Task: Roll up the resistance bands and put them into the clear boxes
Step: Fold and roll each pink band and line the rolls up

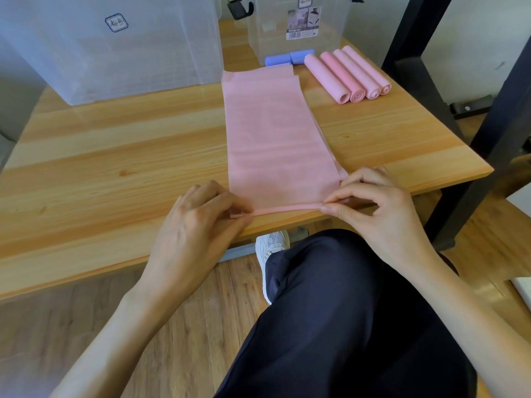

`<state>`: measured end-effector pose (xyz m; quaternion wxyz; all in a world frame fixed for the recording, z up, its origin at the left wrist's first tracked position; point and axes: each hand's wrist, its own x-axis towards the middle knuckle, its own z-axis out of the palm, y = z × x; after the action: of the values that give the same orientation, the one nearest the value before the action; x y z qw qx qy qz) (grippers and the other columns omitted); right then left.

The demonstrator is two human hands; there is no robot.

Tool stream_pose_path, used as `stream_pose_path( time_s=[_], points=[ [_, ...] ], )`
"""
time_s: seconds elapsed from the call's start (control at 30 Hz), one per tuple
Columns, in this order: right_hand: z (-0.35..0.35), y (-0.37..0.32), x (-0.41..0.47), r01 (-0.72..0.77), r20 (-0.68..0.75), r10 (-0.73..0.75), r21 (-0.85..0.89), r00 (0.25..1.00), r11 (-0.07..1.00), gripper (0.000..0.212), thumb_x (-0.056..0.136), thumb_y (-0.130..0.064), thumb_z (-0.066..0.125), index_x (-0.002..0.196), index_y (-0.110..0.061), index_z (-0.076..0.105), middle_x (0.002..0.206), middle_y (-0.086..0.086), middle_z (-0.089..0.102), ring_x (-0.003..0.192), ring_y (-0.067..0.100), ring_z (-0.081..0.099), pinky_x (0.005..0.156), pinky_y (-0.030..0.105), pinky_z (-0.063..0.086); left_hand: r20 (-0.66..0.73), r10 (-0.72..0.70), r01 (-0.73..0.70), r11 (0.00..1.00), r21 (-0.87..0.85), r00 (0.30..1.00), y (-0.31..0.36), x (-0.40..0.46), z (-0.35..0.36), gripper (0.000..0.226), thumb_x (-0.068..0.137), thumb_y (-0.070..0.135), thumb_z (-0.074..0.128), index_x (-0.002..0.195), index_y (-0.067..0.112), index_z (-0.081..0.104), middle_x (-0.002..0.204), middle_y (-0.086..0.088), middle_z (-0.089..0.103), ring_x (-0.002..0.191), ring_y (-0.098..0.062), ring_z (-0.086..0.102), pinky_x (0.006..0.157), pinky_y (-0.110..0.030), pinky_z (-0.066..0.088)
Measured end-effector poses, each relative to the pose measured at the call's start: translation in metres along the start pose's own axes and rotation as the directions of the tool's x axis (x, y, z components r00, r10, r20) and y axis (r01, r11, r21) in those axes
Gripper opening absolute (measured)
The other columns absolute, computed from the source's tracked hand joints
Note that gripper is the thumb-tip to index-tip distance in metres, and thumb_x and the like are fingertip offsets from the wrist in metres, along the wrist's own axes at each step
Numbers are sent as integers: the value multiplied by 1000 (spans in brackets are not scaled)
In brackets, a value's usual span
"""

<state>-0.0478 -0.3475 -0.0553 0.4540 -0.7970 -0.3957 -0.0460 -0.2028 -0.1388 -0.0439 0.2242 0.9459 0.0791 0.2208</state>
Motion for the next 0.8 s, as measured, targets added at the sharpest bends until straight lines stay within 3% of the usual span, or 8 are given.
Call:
stream_pose_path(
  time_s=[0.07, 0.2, 0.3, 0.37, 0.47, 0.57, 0.73, 0.8],
  points=[
    [0, -2, 1, -27, 8, 27, 21, 1000, 999, 21, 78, -38, 69, 83, -19, 76, 83, -6, 60, 91, 15, 50, 80, 15, 42, -1, -26, 26, 999, -24, 1000, 0, 1, 0, 5, 93, 26, 67, 93, 25, 71, 92, 16, 56, 88, -9, 52, 80, -28, 42],
    [-3, -3, 5, -40, 87, 47, -76, 995, 996, 28, 80, -49, 62, 80, -23, 73, 84, -10, 60, 91, 12, 46, 90, 40, 39, 39, -32, 33, 999, -29, 999, 0, 5, -3, 14, 95, 32, 60, 90, 24, 70, 90, 17, 58, 85, -6, 52, 81, -27, 41],
    [-5, -4, 6, -56, 113, 70, -125, 991, 991, 23, 82, -42, 64, 79, -21, 71, 83, -13, 57, 90, 7, 41, 92, 38, 35, 99, -78, 87, 993, -82, 992, 2, 7, -8, 18, 91, 36, 57, 90, 25, 72, 88, 18, 59, 87, -4, 55, 79, -12, 38],
    [-3, -6, 7, -80, 103, 96, -150, 990, 985, 20, 80, -40, 68, 76, -20, 69, 81, -12, 57, 87, 7, 41, 90, 34, 34, 100, -93, 101, 992, -71, 991, 4, 8, -9, 15, 89, 34, 59, 89, 26, 72, 86, 17, 59, 87, -4, 55, 78, -10, 37],
    [-2, -8, 8, -98, 70, 110, -152, 991, 983, 17, 75, -38, 74, 73, -24, 66, 77, -11, 57, 83, 12, 47, 89, 29, 32, 57, -97, 99, 994, -34, 994, 5, 8, -7, 8, 89, 27, 64, 90, 24, 71, 85, 14, 60, 85, -6, 54, 80, -16, 39],
    [0, -6, 7, -79, 41, 84, -119, 996, 990, 16, 75, -39, 72, 72, -24, 66, 75, -11, 57, 80, 16, 50, 93, 27, 32, -7, -75, 75, 997, 7, 997, 4, 5, -5, 3, 92, 22, 67, 90, 24, 69, 85, 12, 61, 83, -9, 55, 81, -33, 44],
    [1, 0, -1, -11, 28, 14, -93, 1000, 996, 29, 80, -47, 66, 77, -19, 72, 81, -11, 58, 87, 16, 51, 85, 49, 45, -17, -55, 56, 998, 40, 998, 3, -1, -3, 13, 89, 36, 60, 88, 26, 68, 87, 15, 59, 82, -11, 55, 79, -36, 44],
    [1, 2, -2, 2, 10, -1, -76, 1000, 997, 30, 80, -47, 66, 80, -18, 74, 83, -10, 59, 90, 16, 51, 81, 51, 48, -10, -60, 60, 998, 25, 998, 3, -1, -3, 14, 88, 38, 62, 88, 26, 69, 88, 15, 58, 83, -11, 56, 80, -36, 45]
  ],
)
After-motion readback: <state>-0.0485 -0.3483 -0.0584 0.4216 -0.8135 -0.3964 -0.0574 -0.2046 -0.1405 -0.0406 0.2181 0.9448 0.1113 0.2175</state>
